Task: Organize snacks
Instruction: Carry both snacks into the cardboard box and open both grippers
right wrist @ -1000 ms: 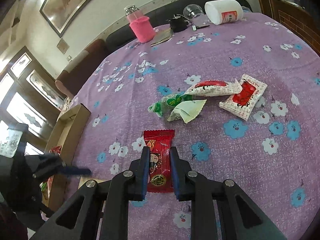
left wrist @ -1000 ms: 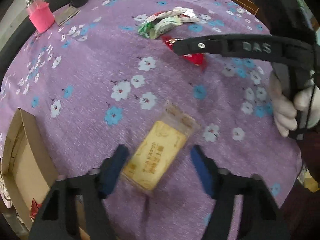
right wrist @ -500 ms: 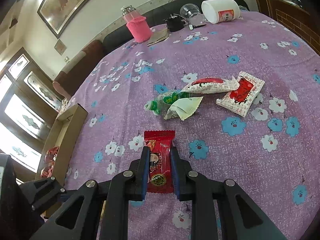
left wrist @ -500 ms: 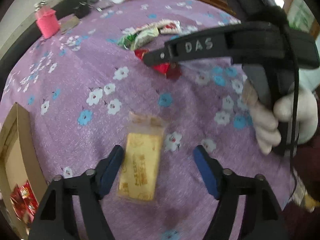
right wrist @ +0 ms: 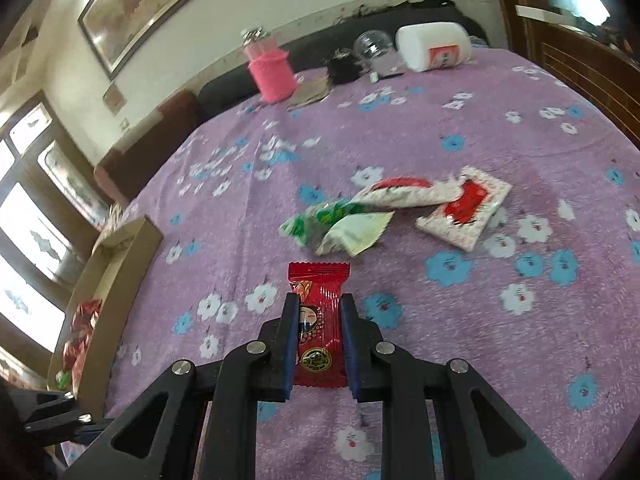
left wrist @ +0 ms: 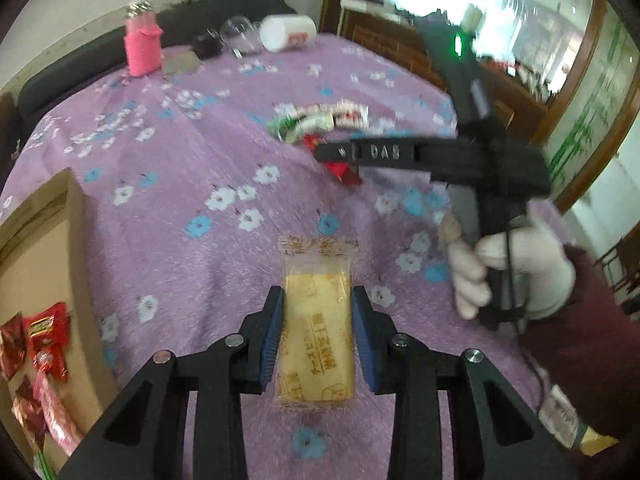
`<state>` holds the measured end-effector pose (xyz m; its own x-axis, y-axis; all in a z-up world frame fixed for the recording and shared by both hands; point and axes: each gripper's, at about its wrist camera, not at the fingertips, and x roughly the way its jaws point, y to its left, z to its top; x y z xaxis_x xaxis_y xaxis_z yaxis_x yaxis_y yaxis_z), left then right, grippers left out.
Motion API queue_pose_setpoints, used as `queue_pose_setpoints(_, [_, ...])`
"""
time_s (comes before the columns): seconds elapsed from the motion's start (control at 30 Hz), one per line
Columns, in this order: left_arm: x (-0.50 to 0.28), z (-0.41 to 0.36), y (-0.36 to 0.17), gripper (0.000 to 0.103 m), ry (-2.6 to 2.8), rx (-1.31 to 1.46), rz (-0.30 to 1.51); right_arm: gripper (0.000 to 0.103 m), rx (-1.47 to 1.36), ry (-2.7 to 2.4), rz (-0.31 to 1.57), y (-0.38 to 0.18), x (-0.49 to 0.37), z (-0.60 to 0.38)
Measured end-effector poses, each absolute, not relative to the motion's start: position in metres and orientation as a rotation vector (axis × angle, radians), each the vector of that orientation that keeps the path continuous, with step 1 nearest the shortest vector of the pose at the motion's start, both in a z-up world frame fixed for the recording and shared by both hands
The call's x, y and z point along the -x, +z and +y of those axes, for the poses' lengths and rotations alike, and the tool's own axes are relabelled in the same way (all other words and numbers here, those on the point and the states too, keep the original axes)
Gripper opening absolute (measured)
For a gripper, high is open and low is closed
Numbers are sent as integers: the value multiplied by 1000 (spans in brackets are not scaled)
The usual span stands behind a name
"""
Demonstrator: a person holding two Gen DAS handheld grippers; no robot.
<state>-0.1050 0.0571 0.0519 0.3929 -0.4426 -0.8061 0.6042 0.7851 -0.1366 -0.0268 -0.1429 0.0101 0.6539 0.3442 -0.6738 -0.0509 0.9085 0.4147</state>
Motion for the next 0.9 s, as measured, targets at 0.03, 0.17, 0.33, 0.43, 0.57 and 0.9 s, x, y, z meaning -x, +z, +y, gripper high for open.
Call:
queue_pose_setpoints(0.03, [108,62,57,33,-671,-174,947,20,-397,229,833,9,27,-146])
queue_pose_setpoints(0.17, [112,92,81,33,-640,-114,887,20,-406,199,833,11,28,-150])
queue_pose_setpoints(0.33, [103,142,101,33,-560,-63,835,21,-389,236,792,37,44,-134])
queue_pose_setpoints(0.43, [93,171,108,33,-507,-24,820,21,-370,305,779,60,48,-107])
queue_pose_setpoints(0.57, [80,208,113,33,-457,43,817,21,-343,416,780,86,47,-62])
queue_pose_setpoints(0.9, [32,282,105,33,-282,83,842,22,-293,598,856,98,20,51])
